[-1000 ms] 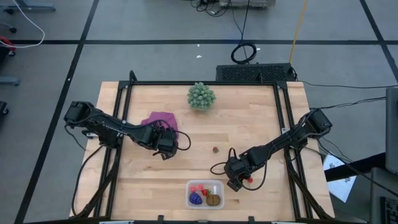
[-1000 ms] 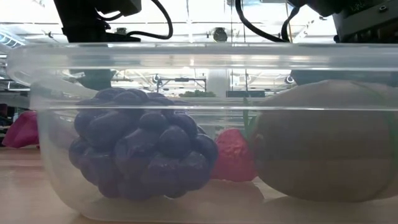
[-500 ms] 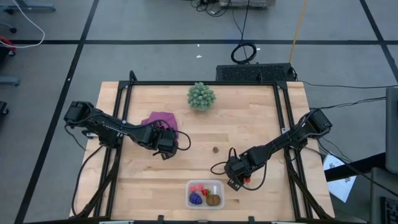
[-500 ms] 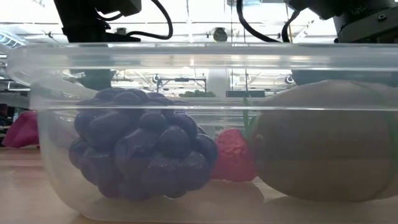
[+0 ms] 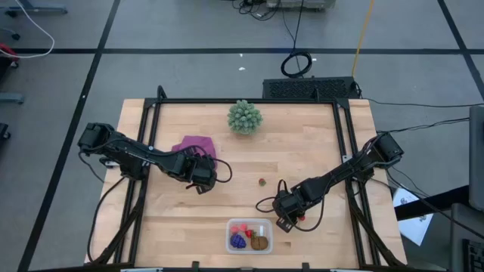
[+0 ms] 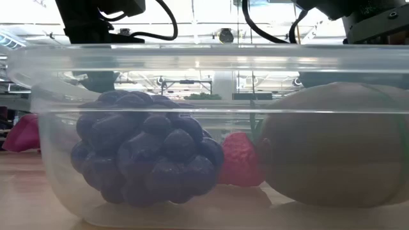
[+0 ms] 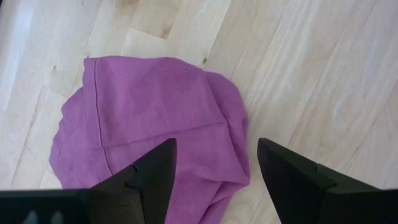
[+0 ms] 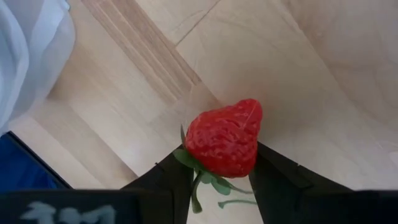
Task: Pick and placing Produce into tupperware
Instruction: Put the bottom red strawberry into the transparent container
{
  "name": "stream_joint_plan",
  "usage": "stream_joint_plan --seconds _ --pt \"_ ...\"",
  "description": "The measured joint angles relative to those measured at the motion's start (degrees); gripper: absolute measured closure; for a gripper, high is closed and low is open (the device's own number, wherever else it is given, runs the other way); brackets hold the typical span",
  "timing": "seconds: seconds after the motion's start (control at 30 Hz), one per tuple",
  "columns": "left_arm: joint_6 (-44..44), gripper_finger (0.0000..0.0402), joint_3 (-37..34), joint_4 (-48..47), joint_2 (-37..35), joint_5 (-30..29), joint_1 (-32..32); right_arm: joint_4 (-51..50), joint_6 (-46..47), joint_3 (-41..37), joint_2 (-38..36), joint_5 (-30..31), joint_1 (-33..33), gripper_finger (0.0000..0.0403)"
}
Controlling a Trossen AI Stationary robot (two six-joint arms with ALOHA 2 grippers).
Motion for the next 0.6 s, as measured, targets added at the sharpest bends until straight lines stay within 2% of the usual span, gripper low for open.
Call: stream_joint_plan --seconds 0.6 --pt "-0.14 0.0172 0.00 0.01 0.00 0.00 0.00 3.13 -1.52 0.01 -1.48 0.02 -0.51 0.0302"
